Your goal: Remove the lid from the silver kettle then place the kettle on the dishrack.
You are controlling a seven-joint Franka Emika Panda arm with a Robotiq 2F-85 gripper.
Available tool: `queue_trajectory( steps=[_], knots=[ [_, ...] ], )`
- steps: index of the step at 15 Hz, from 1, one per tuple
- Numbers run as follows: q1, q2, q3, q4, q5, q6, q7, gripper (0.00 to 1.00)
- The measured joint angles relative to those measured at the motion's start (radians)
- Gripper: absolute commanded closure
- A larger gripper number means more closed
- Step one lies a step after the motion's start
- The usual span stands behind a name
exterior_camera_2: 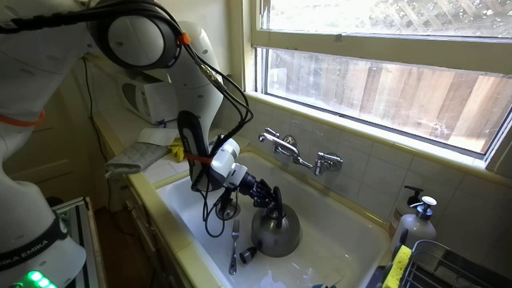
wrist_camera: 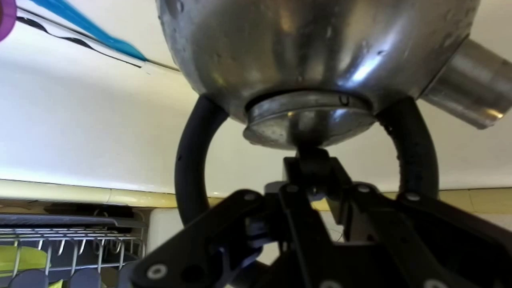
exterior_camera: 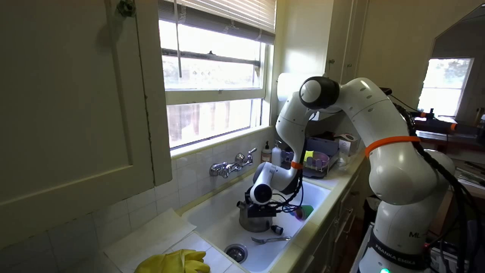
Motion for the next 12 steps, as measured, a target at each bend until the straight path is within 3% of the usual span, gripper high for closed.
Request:
queue_trajectory(
  steps=[8,10,12],
  knots=[
    [-0.098,-0.037,0.090,-0.042,0.000,0.001,0.000,0.95],
    [-0.109,-0.054,0.096,-0.067,0.000,0.008,0.000,0.95],
    [-0.077,-0.078,0.053,-0.086,0.016,0.066,-0.001,0.95]
  ],
)
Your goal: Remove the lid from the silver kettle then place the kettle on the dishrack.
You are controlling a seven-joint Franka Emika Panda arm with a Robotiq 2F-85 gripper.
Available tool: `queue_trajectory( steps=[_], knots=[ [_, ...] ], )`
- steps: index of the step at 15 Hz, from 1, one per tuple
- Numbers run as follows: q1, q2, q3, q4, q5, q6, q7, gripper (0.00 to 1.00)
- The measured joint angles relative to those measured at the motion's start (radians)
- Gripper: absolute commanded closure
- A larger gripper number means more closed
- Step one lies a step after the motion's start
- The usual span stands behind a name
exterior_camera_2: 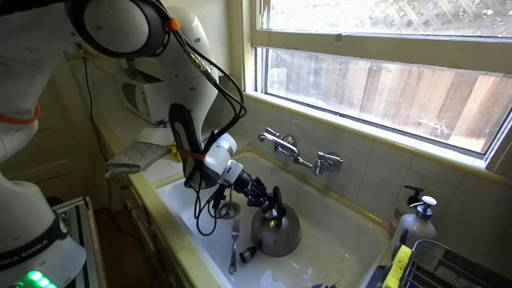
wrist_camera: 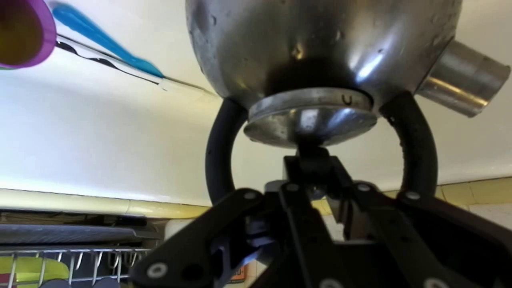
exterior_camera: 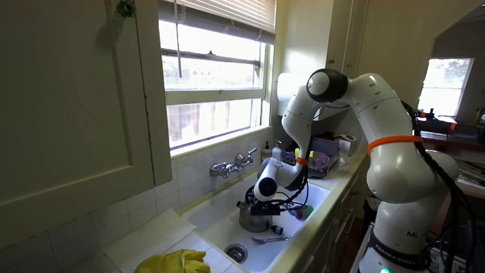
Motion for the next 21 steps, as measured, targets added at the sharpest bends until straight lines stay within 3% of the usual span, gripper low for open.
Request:
queue_trajectory(
  steps=[4,10,21],
  knots=[
    [0.066,-0.053,-0.076,-0.041,0.002,0.121,0.000,0.95],
    [0.115,-0.121,-0.132,-0.098,-0.017,0.261,-0.010,0.95],
    [0.095,-0.059,-0.284,-0.118,-0.022,0.321,-0.182,0.95]
  ],
)
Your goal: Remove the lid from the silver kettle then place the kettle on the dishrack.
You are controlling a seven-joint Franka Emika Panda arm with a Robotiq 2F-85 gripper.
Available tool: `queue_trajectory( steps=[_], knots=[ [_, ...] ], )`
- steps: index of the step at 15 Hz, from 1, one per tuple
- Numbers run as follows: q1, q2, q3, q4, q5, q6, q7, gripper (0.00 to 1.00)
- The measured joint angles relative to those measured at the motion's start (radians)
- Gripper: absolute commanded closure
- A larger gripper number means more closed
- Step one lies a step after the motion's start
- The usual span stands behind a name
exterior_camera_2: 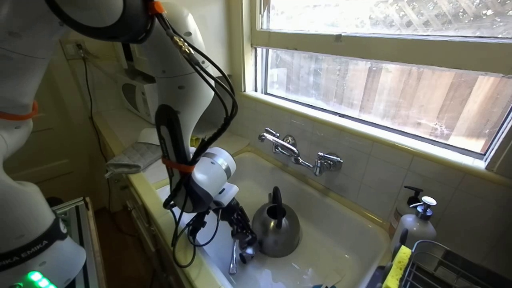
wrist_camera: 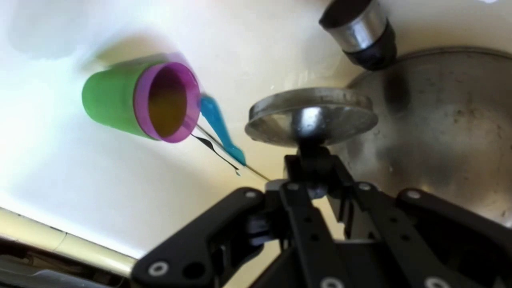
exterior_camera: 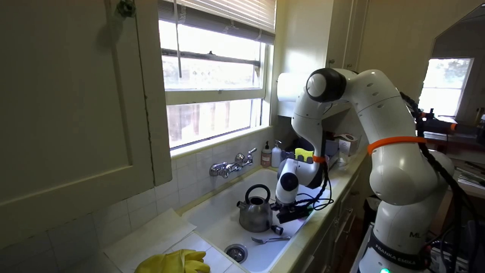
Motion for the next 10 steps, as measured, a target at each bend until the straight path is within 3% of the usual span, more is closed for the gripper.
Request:
queue_trajectory(
  steps=[4,10],
  knots=[
    [-0.047,0.062,-0.009,0.049,0.005,0.074,-0.058,0.95],
    [-0.075,0.135,-0.017,0.112,0.066,0.080,-0.179,0.95]
  ],
)
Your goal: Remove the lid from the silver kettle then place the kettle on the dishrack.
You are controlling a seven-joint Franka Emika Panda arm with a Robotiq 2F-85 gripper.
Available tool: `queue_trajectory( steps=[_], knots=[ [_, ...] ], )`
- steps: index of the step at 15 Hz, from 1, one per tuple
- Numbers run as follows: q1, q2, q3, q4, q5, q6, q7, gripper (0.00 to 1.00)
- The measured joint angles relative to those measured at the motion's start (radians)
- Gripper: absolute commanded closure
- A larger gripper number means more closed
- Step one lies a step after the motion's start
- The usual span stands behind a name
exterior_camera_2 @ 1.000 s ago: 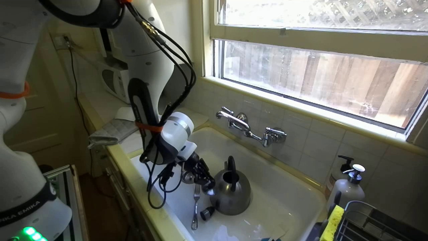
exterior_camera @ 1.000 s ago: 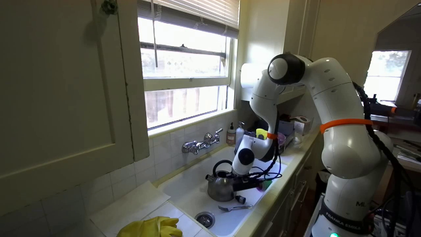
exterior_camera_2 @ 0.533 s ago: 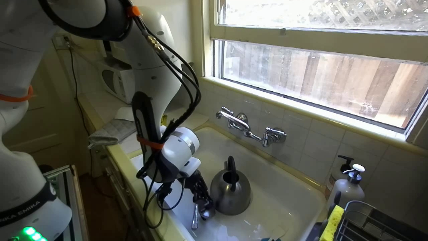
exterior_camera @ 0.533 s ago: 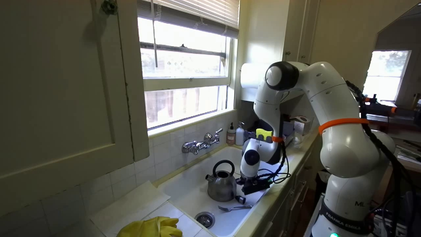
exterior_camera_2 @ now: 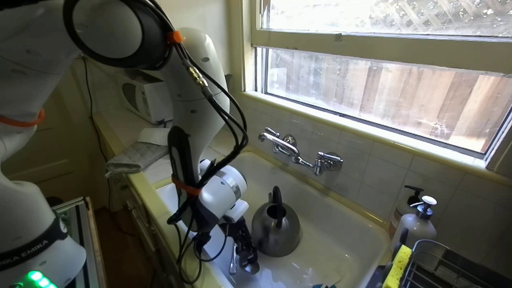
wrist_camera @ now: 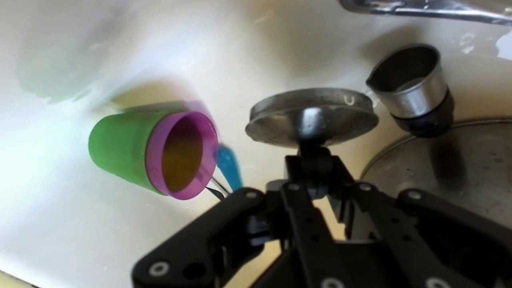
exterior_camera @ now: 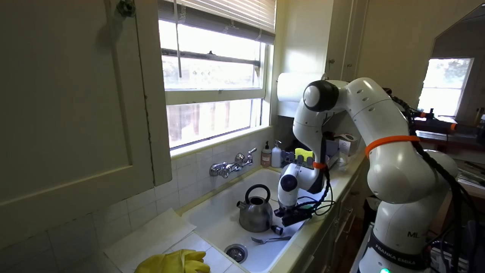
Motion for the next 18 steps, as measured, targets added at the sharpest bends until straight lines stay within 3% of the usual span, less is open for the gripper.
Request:
queue_trajectory(
  steps=[1,2,3,10,18],
  knots=[
    [0.000,0.006,-0.003,0.004,0.025,0.000,-0.035,0.89],
    [0.000,0.011,-0.006,0.006,0.046,0.000,-0.067,0.67],
    [0.000,0.015,-0.009,0.007,0.065,0.000,-0.096,0.55],
    [0.000,0.015,-0.012,0.012,0.144,0.000,-0.208,0.03],
    [0.000,-0.110,-0.012,-0.042,0.163,0.029,-0.257,0.00]
  ],
)
